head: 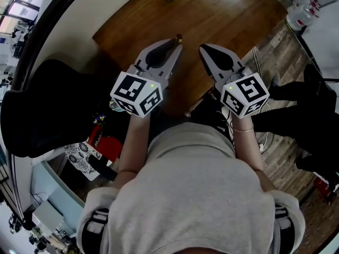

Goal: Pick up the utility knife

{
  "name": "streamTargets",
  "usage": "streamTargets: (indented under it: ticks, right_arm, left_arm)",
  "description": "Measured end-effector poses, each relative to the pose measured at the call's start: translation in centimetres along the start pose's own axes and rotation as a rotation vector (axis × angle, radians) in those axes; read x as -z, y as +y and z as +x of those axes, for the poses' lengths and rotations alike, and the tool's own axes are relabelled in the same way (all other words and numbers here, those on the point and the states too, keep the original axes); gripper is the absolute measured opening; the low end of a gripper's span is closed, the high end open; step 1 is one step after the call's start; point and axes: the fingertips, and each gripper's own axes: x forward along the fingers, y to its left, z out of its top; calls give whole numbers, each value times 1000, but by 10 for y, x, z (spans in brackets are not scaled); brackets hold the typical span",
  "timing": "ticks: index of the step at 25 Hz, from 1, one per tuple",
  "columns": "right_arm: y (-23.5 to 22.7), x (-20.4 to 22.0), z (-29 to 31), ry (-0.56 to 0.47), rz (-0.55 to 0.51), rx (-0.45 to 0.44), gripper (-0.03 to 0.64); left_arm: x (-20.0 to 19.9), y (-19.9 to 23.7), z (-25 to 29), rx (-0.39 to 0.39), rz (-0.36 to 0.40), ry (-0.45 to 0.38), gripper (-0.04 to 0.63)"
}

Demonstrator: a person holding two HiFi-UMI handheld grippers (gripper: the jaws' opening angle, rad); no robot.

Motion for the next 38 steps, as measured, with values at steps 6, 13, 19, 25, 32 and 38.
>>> streamTargets:
  ticks: [6, 13, 19, 25, 32, 38]
  right_arm:
    - [-4, 2, -5, 1, 0, 12, 9]
    - [-6, 3, -7, -1, -5, 25, 9]
    - [-4, 7, -11, -2, 11, 38, 9]
    - [2, 7, -13, 0, 5, 35, 9]
    - [5, 9, -10, 2, -8, 30, 9]
    - [4, 7, -9, 1, 1, 31, 9]
  left_arm:
    - [4, -2, 4, 7, -6, 9, 77]
    - [10, -7, 7, 26, -18, 24, 77]
    - [11, -14, 7, 48, -21, 27, 77]
    - [8, -14, 3, 47, -14, 20, 77]
    - [8, -11, 1, 42, -18, 8, 77]
    - [5, -9, -2, 34, -15, 3, 77]
